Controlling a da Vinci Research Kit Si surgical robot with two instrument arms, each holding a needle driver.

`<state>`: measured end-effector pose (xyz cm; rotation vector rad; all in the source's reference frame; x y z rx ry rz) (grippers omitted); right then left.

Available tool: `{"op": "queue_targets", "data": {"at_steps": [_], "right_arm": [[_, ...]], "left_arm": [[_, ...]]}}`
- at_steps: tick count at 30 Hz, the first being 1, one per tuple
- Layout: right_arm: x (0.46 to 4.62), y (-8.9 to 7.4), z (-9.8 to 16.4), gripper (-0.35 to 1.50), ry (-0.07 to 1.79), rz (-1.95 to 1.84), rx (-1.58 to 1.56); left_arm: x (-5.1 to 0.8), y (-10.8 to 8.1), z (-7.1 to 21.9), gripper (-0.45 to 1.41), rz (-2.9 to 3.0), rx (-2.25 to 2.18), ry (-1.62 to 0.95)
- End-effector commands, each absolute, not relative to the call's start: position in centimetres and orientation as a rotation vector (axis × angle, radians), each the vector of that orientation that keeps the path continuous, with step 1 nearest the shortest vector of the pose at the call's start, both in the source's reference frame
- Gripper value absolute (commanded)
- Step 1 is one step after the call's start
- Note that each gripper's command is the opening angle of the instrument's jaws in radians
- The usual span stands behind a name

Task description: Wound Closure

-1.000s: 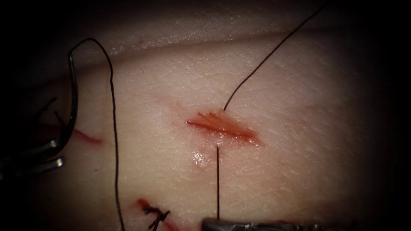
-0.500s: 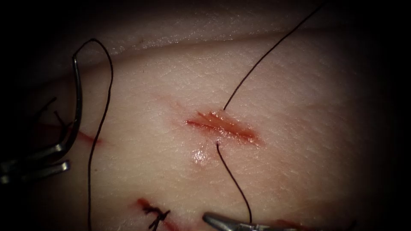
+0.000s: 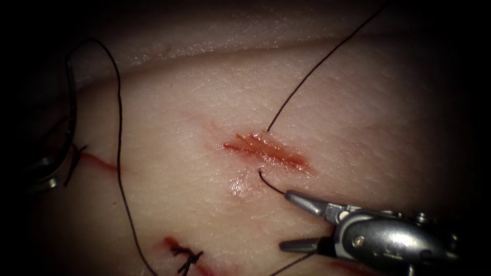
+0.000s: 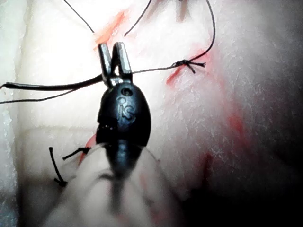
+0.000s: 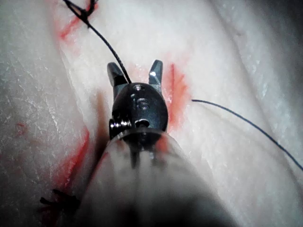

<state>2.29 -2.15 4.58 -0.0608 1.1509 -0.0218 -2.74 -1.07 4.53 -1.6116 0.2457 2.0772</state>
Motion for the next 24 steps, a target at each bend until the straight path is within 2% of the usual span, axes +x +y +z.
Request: {"op": "queue_targets", "data": {"at_steps": [1, 10, 18, 24], "right_arm": [[2.29, -2.15, 4.62, 1.20, 1.150, -0.026, -0.059], [2.27, -2.05, 4.70, 1.48, 1.118, 0.004, -0.090], [2.25, -1.92, 5.14, 1.48, 1.056, -0.028, -0.101], [2.53, -1.94, 5.23, 1.47, 1.111, -0.064, -0.103]], "left_arm": [[-2.71, -1.02, 4.55, -0.45, 2.061, -1.612, 0.263], [-2.33, -0.89, 4.46, -0.45, 2.044, -1.568, 0.331], [-2.34, -0.89, 4.46, -0.45, 2.052, -1.556, 0.345], [-2.36, -0.89, 4.46, -0.45, 2.052, -1.557, 0.347]]}}
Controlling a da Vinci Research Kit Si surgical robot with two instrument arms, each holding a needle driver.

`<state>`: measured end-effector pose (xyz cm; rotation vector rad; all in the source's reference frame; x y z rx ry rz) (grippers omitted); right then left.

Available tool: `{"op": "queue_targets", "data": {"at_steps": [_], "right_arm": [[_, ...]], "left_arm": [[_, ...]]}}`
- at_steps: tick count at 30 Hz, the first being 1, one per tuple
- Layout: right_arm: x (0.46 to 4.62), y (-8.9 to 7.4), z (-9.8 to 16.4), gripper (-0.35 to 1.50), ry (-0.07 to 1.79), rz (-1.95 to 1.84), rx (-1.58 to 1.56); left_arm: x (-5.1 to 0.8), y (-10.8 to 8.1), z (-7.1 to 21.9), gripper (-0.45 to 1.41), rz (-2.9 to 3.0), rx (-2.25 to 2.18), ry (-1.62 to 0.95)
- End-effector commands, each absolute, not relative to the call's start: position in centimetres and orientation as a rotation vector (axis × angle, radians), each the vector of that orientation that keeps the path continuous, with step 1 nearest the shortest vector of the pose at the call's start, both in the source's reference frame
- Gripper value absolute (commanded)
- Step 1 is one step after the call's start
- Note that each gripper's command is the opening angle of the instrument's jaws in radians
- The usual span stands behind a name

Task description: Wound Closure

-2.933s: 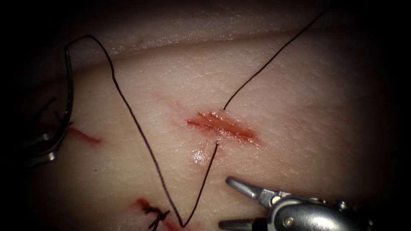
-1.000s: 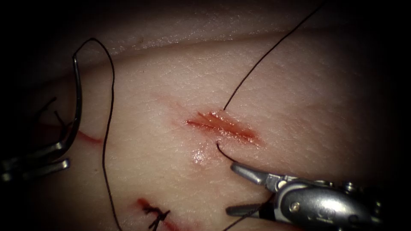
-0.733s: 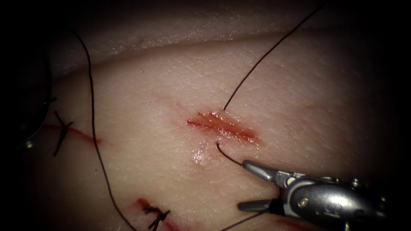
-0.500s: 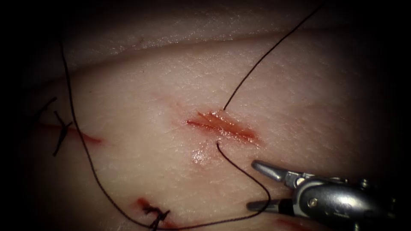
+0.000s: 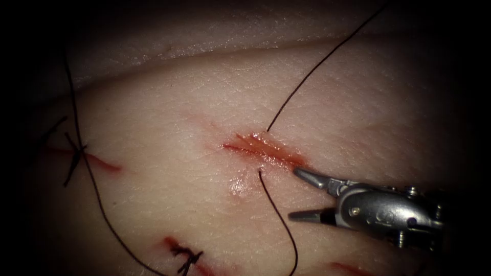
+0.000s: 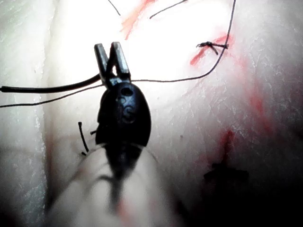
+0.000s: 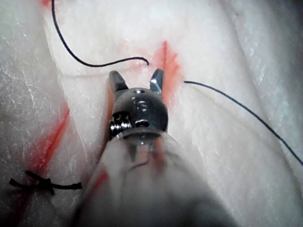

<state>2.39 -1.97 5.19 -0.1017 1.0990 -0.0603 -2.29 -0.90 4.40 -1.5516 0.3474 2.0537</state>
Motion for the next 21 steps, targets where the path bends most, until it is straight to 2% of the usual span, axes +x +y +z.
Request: {"op": "queue_targets", "data": {"at_steps": [1, 7, 15, 19, 21], "right_arm": [[2.56, -1.93, 5.24, 1.45, 1.118, -0.069, -0.106], [2.75, -1.82, 5.36, 1.40, 1.166, -0.081, -0.113], [2.79, -1.84, 5.47, 1.26, 1.184, -0.103, -0.115], [2.79, -1.83, 5.48, 1.15, 1.184, -0.103, -0.115], [2.81, -1.83, 5.48, 1.03, 1.184, -0.103, -0.115]], "left_arm": [[-2.38, -0.90, 4.46, -0.45, 2.052, -1.558, 0.349], [-2.52, -0.95, 4.49, -0.45, 2.048, -1.579, 0.355], [-2.67, -1.00, 4.53, -0.45, 2.060, -1.592, 0.348], [-2.71, -1.02, 4.54, -0.45, 2.064, -1.598, 0.344], [-2.73, -1.03, 4.54, -0.45, 2.066, -1.599, 0.343]]}}
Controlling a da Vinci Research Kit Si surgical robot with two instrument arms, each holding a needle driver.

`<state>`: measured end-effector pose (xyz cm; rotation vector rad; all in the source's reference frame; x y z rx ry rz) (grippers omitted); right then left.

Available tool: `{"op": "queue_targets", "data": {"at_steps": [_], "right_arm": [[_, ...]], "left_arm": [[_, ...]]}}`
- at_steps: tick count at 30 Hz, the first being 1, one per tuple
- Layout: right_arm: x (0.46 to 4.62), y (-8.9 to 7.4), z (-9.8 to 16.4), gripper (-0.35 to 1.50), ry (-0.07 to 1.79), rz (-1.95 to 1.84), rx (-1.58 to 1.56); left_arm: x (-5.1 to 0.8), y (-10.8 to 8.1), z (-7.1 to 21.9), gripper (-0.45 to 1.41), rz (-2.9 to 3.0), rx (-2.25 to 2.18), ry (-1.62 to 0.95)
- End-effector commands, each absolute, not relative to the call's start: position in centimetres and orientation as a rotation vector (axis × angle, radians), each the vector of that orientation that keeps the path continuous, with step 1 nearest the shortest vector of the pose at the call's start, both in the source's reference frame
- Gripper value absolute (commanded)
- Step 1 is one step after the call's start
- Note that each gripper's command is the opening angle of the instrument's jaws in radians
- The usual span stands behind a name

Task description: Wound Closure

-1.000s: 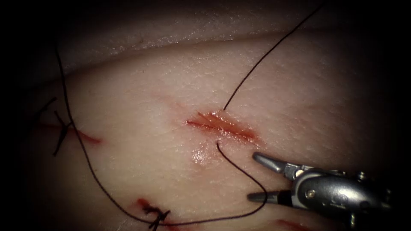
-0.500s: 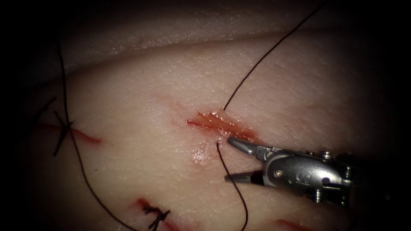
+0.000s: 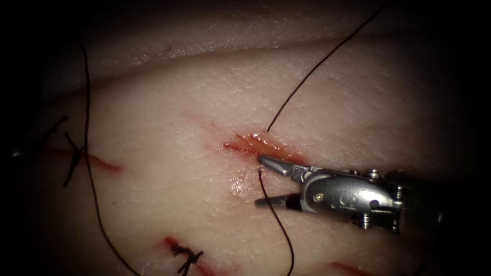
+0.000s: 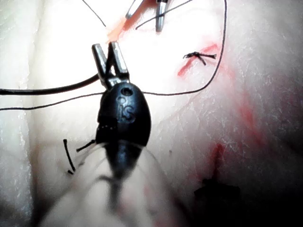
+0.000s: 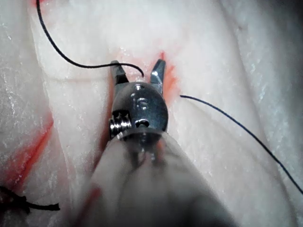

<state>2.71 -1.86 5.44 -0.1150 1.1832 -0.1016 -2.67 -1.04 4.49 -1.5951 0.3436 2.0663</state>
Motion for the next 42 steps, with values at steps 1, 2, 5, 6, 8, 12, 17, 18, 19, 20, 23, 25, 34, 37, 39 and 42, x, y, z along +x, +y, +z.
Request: {"op": "queue_targets", "data": {"at_steps": [1, 2, 5, 6, 8, 12, 17, 18, 19, 20, 23, 25, 34, 37, 39, 42], "right_arm": [[2.82, -1.8, 5.5, 0.93, 1.187, -0.105, -0.114], [2.82, -1.8, 5.5, 0.69, 1.192, -0.105, -0.116], [2.81, -1.9, 5.5, -0.35, 1.190, -0.130, -0.087], [2.81, -1.9, 5.5, -0.35, 1.183, -0.141, -0.072], [2.76, -1.9, 5.5, -0.35, 1.185, -0.157, -0.060], [2.69, -2.0, 5.4, -0.35, 1.197, -0.158, -0.042], [2.69, -2.4, 5.1, -0.35, 1.214, -0.196, -0.006], [2.71, -2.5, 5.0, -0.35, 1.216, -0.207, 0.000], [2.74, -2.6, 5.0, -0.35, 1.217, -0.219, 0.013], [2.76, -2.7, 4.9, -0.35, 1.222, -0.229, 0.016], [2.82, -2.9, 4.7, -0.35, 1.232, -0.253, 0.038], [2.86, -3.1, 4.6, -0.35, 1.245, -0.265, 0.052], [2.94, -3.4, 4.3, -0.35, 1.262, -0.323, 0.158], [2.95, -3.5, 4.3, -0.35, 1.289, -0.329, 0.183], [2.94, -3.4, 4.3, -0.30, 1.298, -0.300, 0.150], [2.87, -3.1, 4.3, 1.13, 1.297, -0.193, 0.061]], "left_arm": [[-2.74, -1.0, 4.5, -0.45, 2.066, -1.601, 0.342], [-2.75, -1.0, 4.5, -0.45, 2.068, -1.600, 0.340], [-2.78, -1.0, 4.5, -0.45, 2.070, -1.604, 0.338], [-2.79, -1.0, 4.5, -0.45, 2.072, -1.606, 0.336], [-2.84, -1.1, 4.6, -0.45, 2.077, -1.608, 0.334], [-2.92, -1.1, 4.6, -0.45, 2.086, -1.613, 0.328], [-3.09, -1.2, 4.6, -0.45, 2.113, -1.625, 0.314], [-3.11, -1.2, 4.7, -0.45, 2.115, -1.625, 0.314], [-3.13, -1.2, 4.7, -0.45, 2.117, -1.629, 0.311], [-3.15, -1.2, 4.7, -0.45, 2.119, -1.629, 0.309], [-3.20, -1.2, 4.7, -0.45, 2.126, -1.632, 0.303], [-3.23, -1.2, 4.7, -0.45, 2.128, -1.635, 0.301], [-3.34, -1.3, 4.7, -0.45, 2.135, -1.641, 0.288], [-3.37, -1.3, 4.7, -0.45, 2.140, -1.643, 0.284], [-3.39, -1.3, 4.7, -0.45, 2.142, -1.644, 0.282], [-3.40, -1.3, 4.7, -0.45, 2.140, -1.644, 0.275]]}}
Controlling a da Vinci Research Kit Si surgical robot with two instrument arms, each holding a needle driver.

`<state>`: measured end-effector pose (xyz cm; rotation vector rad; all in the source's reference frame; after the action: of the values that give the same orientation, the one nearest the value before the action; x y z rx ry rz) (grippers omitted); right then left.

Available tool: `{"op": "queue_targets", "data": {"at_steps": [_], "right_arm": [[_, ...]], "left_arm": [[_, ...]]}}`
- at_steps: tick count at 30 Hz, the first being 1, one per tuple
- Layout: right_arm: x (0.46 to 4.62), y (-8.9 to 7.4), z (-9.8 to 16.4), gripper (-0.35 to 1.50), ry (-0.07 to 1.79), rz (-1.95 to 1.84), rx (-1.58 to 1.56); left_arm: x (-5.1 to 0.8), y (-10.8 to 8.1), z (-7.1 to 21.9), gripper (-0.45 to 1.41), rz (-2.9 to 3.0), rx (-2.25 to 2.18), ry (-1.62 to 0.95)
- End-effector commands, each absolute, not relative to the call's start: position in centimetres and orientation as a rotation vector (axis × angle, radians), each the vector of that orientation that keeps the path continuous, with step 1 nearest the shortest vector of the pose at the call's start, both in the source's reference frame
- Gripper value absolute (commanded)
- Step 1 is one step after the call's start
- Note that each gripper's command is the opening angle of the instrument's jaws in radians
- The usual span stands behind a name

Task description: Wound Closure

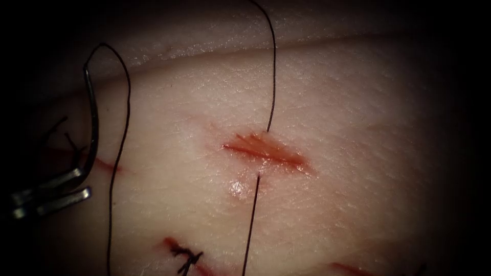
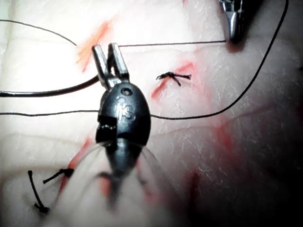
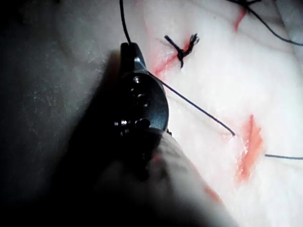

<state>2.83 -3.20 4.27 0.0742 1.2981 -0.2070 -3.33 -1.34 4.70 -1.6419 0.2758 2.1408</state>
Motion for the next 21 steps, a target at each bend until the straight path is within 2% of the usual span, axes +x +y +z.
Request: {"op": "queue_targets", "data": {"at_steps": [1, 5, 21], "right_arm": [[2.84, -3.0, 4.3, 1.23, 1.298, -0.168, 0.048], [2.70, -2.6, 4.4, 1.33, 1.281, -0.126, 0.013], [2.60, -1.9, 4.9, 1.31, 1.193, -0.137, -0.097]], "left_arm": [[-3.40, -1.3, 4.7, -0.45, 2.140, -1.645, 0.275], [-3.41, -1.3, 4.8, -0.45, 2.139, -1.647, 0.274], [-3.43, -1.3, 4.8, -0.45, 2.144, -1.651, 0.270]]}}
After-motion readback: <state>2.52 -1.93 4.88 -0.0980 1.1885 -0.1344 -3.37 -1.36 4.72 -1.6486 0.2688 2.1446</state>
